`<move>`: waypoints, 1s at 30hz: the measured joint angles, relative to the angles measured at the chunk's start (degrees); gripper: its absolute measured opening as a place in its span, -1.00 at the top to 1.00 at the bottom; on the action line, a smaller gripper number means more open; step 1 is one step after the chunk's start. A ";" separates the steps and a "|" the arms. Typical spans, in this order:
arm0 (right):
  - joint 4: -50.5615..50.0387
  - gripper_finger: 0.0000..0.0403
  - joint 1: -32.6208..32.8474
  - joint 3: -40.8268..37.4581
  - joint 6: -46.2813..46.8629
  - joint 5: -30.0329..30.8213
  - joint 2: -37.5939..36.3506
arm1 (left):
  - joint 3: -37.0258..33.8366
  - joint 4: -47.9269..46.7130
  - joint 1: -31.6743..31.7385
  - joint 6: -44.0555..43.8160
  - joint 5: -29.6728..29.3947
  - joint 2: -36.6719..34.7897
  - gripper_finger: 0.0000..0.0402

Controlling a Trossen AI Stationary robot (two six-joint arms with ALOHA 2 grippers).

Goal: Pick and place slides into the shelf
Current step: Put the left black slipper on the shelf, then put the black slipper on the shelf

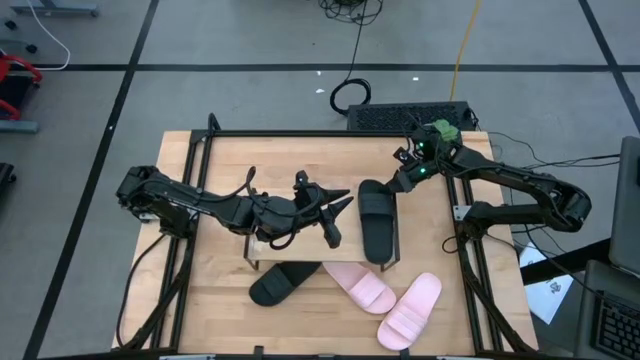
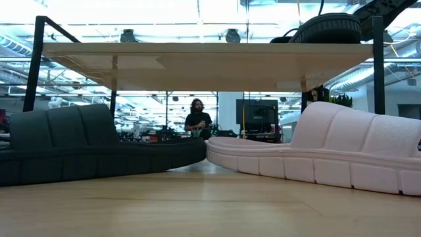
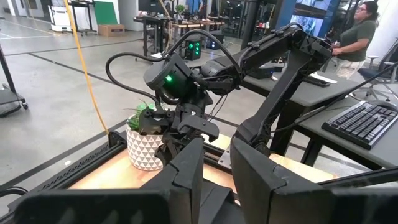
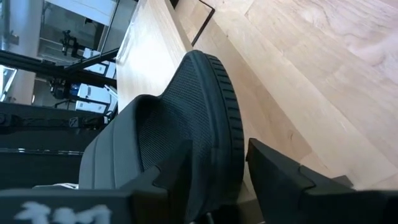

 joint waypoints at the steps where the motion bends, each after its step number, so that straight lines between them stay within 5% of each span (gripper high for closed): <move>1: 0.11 0.25 0.00 0.00 0.02 -0.02 0.00 | 0.00 -0.21 0.01 -0.01 0.00 0.00 0.60; 18: 0.31 0.20 -4.68 0.00 -0.19 -0.19 0.00 | 0.02 -3.45 0.00 0.21 -0.02 0.00 0.60; 30: 0.33 0.20 -9.34 0.00 0.15 -0.22 0.00 | 0.03 -6.58 0.00 7.90 -3.52 -0.98 0.60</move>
